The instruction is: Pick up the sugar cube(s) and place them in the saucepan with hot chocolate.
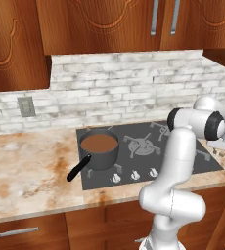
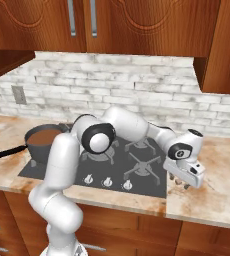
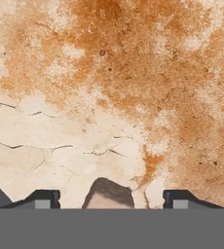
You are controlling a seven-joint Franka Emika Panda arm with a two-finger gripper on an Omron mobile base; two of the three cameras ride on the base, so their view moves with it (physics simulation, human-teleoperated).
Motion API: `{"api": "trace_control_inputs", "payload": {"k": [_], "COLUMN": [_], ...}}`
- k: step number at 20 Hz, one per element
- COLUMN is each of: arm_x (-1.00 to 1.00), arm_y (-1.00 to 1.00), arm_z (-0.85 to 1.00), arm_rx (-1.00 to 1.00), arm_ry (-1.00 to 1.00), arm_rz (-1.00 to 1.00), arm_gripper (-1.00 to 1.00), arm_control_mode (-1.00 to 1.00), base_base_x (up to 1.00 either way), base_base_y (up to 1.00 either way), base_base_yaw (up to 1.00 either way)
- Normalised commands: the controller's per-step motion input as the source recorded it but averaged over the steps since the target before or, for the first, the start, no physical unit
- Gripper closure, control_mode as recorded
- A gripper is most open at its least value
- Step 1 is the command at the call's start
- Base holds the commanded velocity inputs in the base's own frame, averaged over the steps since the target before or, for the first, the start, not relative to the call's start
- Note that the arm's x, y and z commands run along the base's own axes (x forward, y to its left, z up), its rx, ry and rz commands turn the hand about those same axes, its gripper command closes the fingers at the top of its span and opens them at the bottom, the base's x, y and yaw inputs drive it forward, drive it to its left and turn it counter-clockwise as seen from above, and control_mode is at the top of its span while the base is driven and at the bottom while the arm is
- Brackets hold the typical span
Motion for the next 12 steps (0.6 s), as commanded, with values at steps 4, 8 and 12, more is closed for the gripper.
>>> {"api": "trace_control_inputs", "payload": {"k": [4, 8, 12], "arm_x": [0.00, 0.00, 0.00], "arm_y": [0.00, 0.00, 0.00], "arm_z": [-0.13, -0.11, -0.08], "arm_rx": [0.00, 0.00, 0.00], "arm_ry": [0.00, 0.00, 0.02], "arm_rz": [0.00, 0.00, 0.00], "arm_gripper": [1.00, 1.00, 1.00], "arm_control_mode": [-1.00, -1.00, -1.00], "base_base_x": [0.00, 0.00, 0.00], "base_base_y": [0.00, 0.00, 0.00], "base_base_yaw": [0.00, 0.00, 0.00]}}
